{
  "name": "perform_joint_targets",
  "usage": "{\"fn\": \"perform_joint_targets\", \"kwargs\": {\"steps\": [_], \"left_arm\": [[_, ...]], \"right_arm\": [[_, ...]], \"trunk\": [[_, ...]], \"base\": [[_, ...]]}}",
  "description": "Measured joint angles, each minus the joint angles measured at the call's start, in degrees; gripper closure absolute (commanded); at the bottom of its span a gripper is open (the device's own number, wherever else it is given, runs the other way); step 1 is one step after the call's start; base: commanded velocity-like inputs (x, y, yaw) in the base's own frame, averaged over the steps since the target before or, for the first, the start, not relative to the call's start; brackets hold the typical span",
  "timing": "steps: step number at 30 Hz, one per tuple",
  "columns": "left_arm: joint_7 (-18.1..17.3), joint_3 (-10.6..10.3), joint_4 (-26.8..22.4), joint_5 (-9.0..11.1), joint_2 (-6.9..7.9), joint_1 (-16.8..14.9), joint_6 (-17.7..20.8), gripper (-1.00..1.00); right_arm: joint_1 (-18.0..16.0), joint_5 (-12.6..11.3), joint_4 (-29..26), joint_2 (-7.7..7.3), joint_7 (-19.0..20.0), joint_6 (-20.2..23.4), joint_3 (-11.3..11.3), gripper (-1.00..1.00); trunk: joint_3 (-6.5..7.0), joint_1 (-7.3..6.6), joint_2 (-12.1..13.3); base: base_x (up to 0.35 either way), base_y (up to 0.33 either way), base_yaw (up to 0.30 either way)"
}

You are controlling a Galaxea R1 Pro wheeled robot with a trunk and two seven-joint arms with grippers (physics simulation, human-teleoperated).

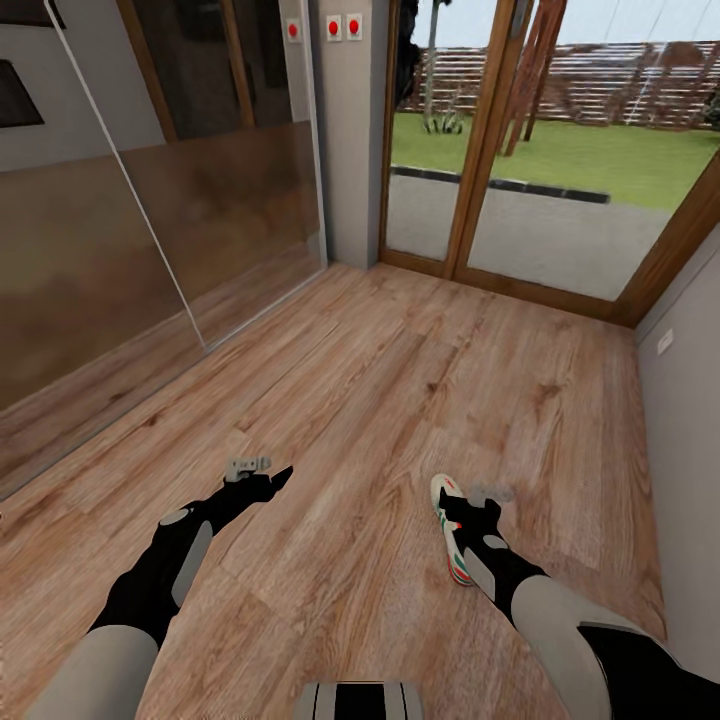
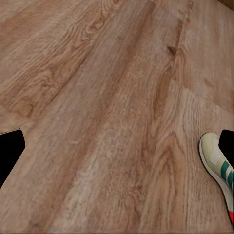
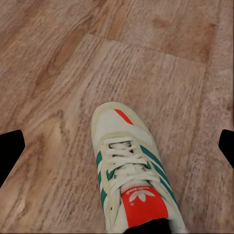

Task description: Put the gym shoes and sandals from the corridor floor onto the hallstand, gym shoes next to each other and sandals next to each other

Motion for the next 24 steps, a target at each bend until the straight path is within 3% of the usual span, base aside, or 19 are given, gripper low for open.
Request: {"fn": "perform_joint_targets", "kwargs": {"steps": [7,24], "left_arm": [[0.0,0.0,0.0,0.0,0.00,0.0,0.0,-1.00],[0.0,0.0,0.0,0.0,0.00,0.0,0.0,-1.00]], "right_arm": [[0.0,0.0,0.0,0.00,0.0,0.0,0.0,-1.00],[0.0,0.0,0.0,0.00,0.0,0.0,0.0,-1.00]], "trunk": [[0.00,-0.01,0.0],[0.00,-0.02,0.0]], "base": [[-0.163,0.000,0.000],[-0.008,0.000,0.000]]}}
